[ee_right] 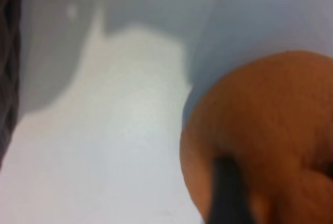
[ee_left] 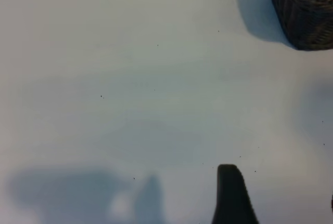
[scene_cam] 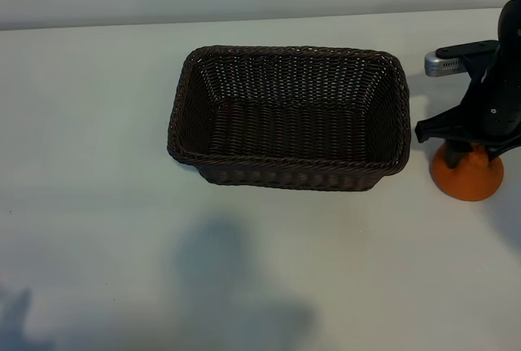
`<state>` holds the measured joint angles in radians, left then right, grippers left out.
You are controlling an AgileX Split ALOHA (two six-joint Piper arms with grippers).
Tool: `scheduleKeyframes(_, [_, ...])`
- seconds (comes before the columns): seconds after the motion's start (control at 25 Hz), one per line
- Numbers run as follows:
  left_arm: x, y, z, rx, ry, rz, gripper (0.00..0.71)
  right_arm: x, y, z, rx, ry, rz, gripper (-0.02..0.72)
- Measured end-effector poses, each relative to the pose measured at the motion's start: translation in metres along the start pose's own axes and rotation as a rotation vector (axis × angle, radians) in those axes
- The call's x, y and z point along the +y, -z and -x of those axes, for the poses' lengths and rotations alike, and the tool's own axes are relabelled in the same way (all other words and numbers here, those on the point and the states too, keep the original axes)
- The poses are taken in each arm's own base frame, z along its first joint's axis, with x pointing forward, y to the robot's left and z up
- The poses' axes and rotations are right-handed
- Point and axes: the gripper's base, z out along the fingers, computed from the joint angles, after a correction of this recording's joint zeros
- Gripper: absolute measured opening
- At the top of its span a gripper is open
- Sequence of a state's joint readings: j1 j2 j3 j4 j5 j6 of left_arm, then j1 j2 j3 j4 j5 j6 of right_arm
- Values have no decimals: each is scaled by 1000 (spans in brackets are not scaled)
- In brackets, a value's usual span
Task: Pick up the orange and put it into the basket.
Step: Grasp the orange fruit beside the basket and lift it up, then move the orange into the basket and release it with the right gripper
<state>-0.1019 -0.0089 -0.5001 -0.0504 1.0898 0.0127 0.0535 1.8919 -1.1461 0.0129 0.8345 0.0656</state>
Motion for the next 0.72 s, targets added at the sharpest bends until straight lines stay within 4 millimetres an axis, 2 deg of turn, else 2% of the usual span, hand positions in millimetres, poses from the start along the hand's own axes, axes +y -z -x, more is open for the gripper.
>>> scheduleKeyframes(0.04, [0, 0, 0, 0, 0, 0, 458, 0, 0, 0, 3, 4, -5, 301])
scheduleKeyframes(0.12, [0, 0, 0, 0, 0, 0, 458, -1, 0, -1, 6, 9, -10, 156])
scheduleKeyframes(0.2, [0, 0, 0, 0, 0, 0, 458, -2, 0, -1, 9, 14, -17, 89])
scheduleKeyframes(0.48, [0, 0, 0, 0, 0, 0, 458, -2, 4, -2, 10, 16, -19, 90])
scheduleKeyframes(0.72, [0, 0, 0, 0, 0, 0, 458, -2, 34, -6, -40, 16, -17, 86])
